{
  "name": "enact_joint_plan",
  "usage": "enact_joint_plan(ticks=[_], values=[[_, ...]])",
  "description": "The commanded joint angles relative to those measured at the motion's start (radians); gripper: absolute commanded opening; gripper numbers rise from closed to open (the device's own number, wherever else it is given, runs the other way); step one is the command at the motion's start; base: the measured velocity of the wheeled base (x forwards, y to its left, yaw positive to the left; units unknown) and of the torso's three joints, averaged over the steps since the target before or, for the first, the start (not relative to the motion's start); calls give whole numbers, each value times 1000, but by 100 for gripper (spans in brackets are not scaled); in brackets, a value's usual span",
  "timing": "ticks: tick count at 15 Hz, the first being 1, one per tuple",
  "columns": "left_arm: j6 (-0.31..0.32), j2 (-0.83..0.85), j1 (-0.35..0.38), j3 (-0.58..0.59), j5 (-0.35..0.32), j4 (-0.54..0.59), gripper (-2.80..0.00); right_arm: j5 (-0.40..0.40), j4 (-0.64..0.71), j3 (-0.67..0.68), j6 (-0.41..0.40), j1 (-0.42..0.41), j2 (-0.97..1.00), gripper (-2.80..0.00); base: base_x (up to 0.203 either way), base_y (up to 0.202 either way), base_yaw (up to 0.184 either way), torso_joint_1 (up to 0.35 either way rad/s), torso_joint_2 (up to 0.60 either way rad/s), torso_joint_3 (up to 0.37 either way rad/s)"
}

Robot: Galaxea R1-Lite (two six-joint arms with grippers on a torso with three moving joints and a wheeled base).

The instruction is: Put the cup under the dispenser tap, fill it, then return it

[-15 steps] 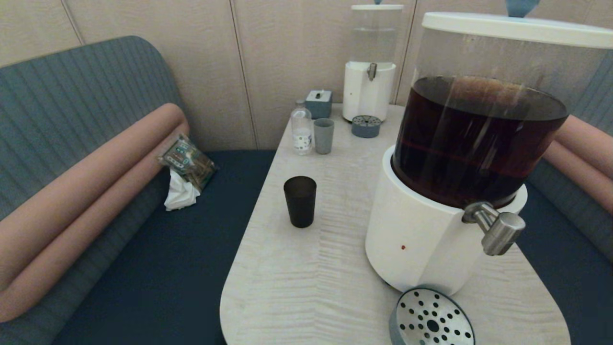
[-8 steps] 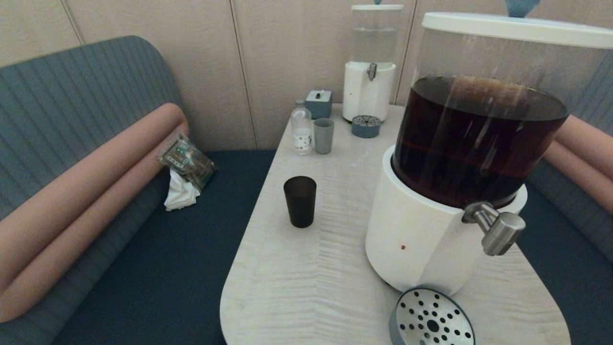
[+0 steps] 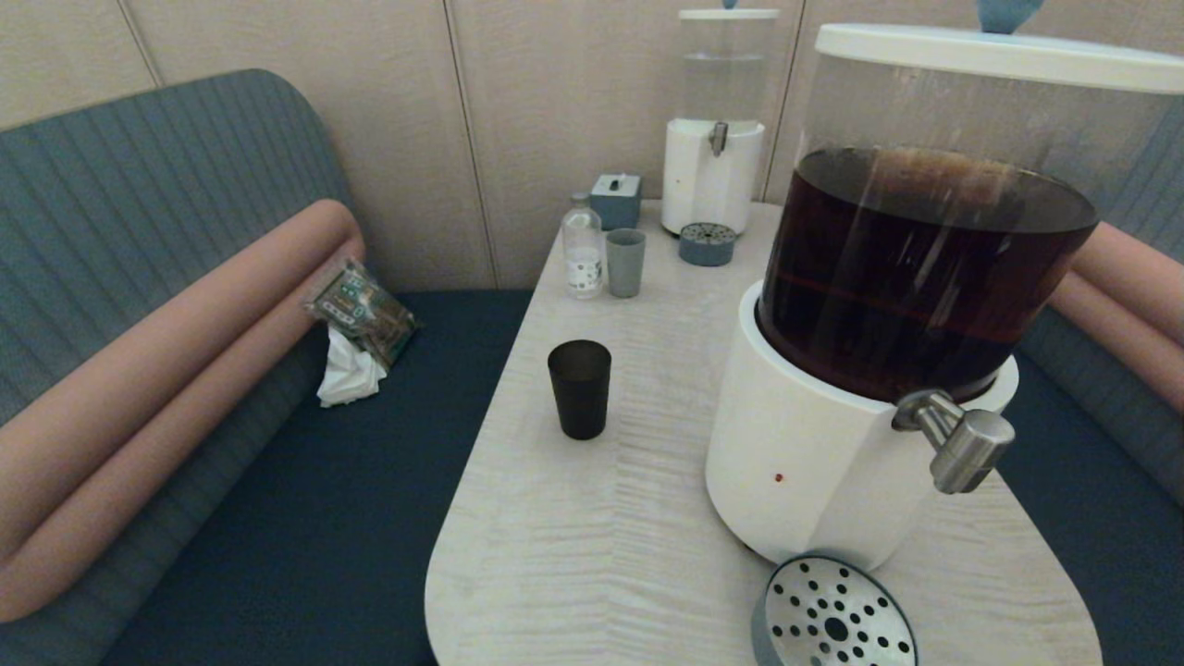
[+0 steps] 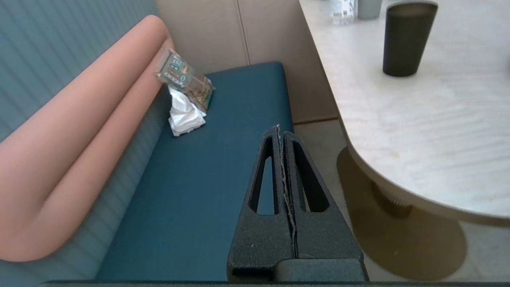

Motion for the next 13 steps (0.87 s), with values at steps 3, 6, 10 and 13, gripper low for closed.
enact_joint_plan(ticks=[3,6,10,13], values=[[-21,3,0,40,3,-11,-280,-2,-1,9,-3,0,0,-280,0,0,0,0,0,0],[-20,3,0,40,3,-11,-280,-1,-1,9,-2,0,0,-280,0,0,0,0,0,0],[-21,3,0,40,3,-11,-280,-2,-1,9,-2,0,0,-280,0,0,0,0,0,0],[-21,3,0,40,3,-11,-280,1,-1,9,-1,0,0,-280,0,0,0,0,0,0]])
